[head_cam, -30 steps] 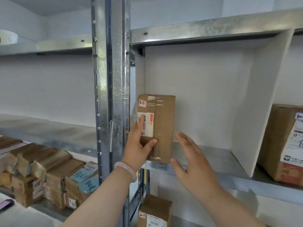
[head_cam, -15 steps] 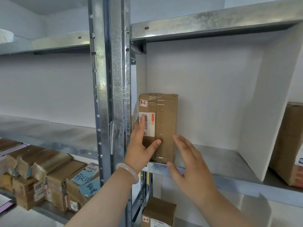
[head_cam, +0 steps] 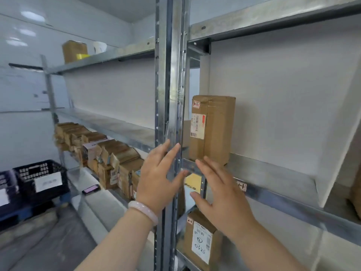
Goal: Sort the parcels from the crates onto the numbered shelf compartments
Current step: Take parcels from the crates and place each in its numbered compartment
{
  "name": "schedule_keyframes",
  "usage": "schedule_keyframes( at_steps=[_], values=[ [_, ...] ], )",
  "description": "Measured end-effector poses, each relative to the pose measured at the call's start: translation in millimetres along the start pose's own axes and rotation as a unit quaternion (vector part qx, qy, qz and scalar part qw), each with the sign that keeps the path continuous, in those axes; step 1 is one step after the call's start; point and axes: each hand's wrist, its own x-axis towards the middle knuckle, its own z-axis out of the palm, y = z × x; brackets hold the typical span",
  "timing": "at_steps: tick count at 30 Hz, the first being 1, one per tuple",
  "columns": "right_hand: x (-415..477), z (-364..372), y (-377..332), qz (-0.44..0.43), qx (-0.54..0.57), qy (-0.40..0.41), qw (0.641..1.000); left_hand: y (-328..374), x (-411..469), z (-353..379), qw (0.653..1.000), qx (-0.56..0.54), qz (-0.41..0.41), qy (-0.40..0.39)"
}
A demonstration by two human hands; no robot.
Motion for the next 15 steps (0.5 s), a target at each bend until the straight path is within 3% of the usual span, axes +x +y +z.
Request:
schedule_keyframes(
  at_steps=[6,15],
  values=[
    [-66,23,-37,-0.085,0.097,-0.12,0.984,22,-117,-72,0.98,0.185,-0.073,-0.011],
    [-138,41,-171,-0.229,0.243,-0.25,0.909,92,-273,-229,0.882,0.418,-0.213,-0.045]
  ],
)
